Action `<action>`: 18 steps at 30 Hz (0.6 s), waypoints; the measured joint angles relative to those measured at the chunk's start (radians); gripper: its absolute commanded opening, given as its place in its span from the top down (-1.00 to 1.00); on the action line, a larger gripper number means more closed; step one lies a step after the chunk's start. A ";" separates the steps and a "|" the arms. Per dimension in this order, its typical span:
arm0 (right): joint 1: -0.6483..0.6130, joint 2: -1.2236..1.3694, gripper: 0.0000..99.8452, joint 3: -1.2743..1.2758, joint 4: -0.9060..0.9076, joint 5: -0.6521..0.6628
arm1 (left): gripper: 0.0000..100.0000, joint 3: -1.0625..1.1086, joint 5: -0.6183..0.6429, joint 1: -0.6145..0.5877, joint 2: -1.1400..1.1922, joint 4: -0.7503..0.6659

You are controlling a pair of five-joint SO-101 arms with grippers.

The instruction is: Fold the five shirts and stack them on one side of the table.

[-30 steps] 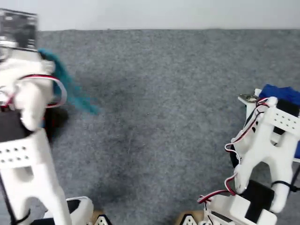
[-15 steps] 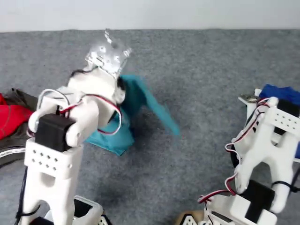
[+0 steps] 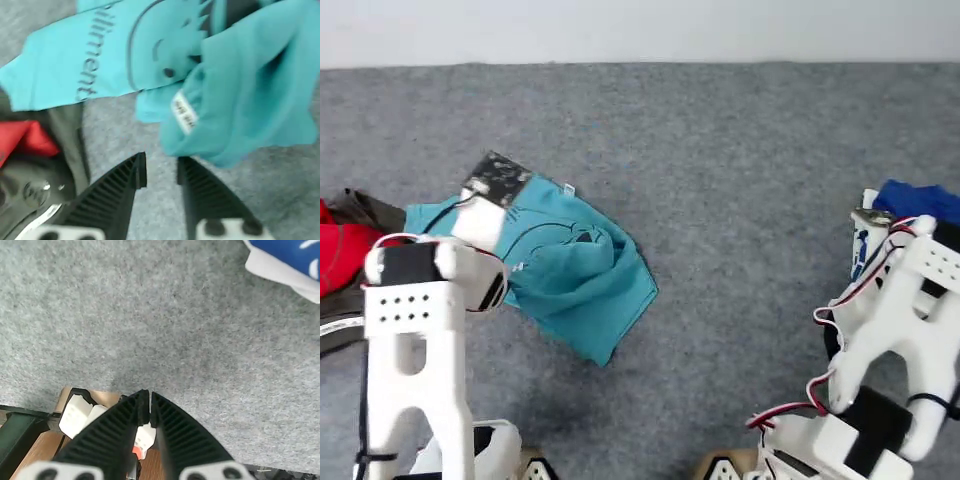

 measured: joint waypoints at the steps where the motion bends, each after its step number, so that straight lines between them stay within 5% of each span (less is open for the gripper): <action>1: 0.000 0.000 0.98 0.000 0.000 0.000 | 0.67 -0.012 0.000 -0.005 -0.011 0.005; 7: 0.000 0.000 0.98 0.000 0.000 0.000 | 0.68 -0.163 -0.006 0.083 -0.124 0.112; 11: 0.000 0.000 0.98 0.000 0.000 0.000 | 0.71 -0.209 0.014 0.293 -0.169 0.229; 18: 0.000 0.000 0.98 0.000 0.000 0.000 | 0.71 -0.072 0.084 0.598 -0.106 0.230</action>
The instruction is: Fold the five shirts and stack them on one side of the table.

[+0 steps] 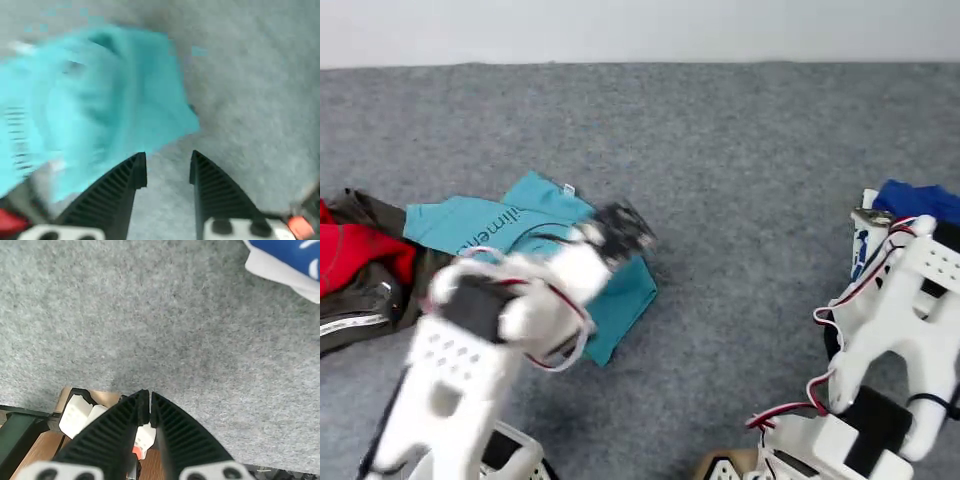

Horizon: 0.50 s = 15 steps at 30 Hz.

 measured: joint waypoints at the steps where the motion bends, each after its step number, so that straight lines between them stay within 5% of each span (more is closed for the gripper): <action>1: 0.000 0.000 0.98 0.000 0.000 0.000 | 0.69 0.043 0.002 0.018 0.029 -0.015; 15: 0.000 0.000 0.98 0.000 0.000 0.000 | 0.60 0.176 0.008 0.049 0.462 -0.313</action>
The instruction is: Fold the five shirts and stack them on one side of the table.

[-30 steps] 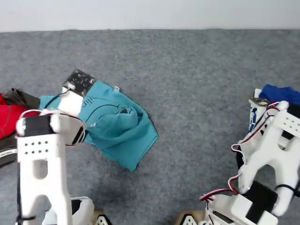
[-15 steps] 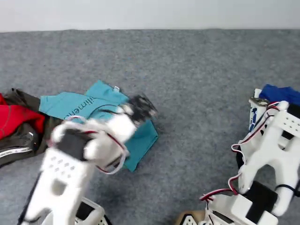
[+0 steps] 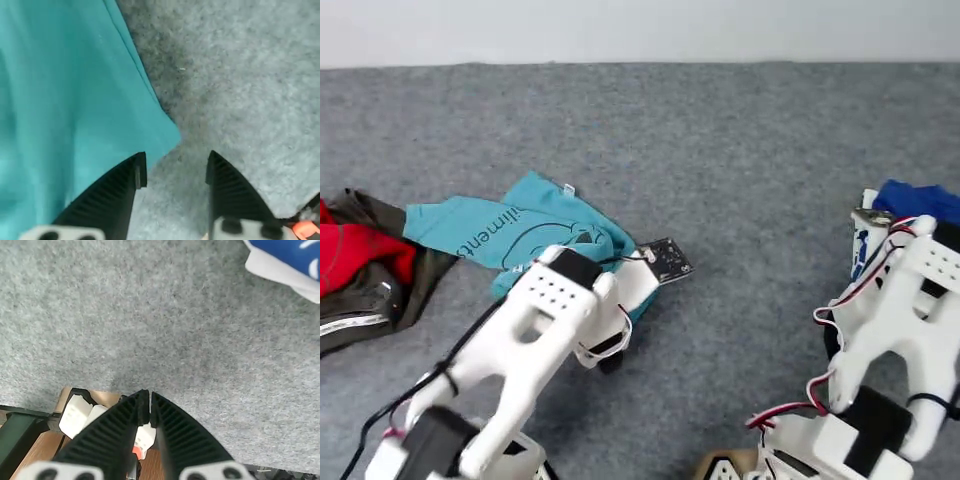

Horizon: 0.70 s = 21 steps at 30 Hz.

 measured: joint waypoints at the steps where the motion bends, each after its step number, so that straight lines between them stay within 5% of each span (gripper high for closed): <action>1: 0.000 0.000 0.98 0.000 0.000 0.000 | 0.60 0.000 0.000 0.000 0.026 -0.011; 9: 0.003 0.000 0.98 0.000 0.000 0.000 | 0.61 0.000 0.000 0.000 0.198 -0.126; 21: 0.003 0.000 0.98 0.000 0.000 0.000 | 0.97 -0.009 0.038 0.005 0.255 -0.180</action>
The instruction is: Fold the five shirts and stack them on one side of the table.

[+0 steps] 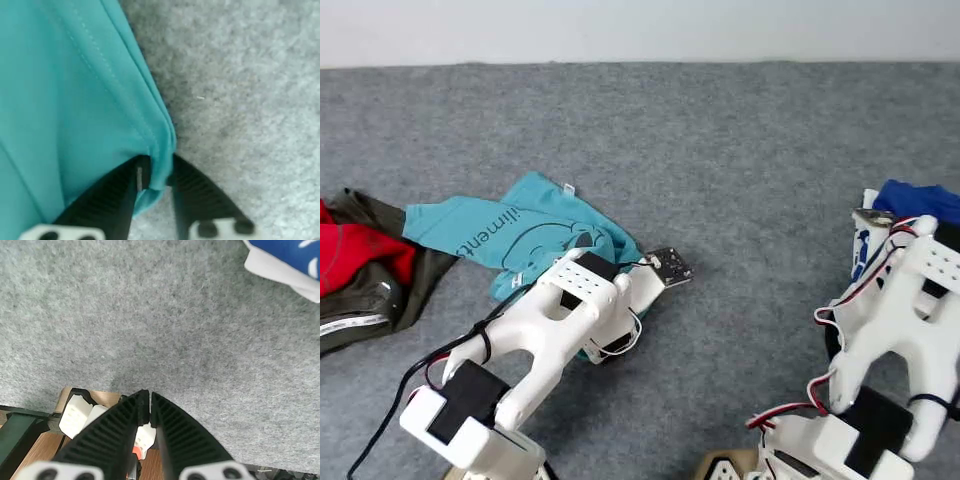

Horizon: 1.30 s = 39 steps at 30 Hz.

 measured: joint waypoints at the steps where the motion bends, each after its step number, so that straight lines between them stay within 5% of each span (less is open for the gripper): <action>1: 0.000 0.000 0.98 0.000 0.000 0.000 | 0.97 -0.008 0.000 0.008 0.000 0.002; 19: 0.000 0.000 0.98 0.000 0.000 0.000 | 0.97 -0.477 -0.006 0.049 -0.281 0.448; 27: 0.000 0.000 0.98 0.000 0.000 0.000 | 0.97 -0.756 -0.006 -0.115 -0.554 0.508; 39: -0.095 0.000 0.98 0.000 0.000 0.000 | 0.97 -0.781 -0.083 -0.514 -1.065 0.509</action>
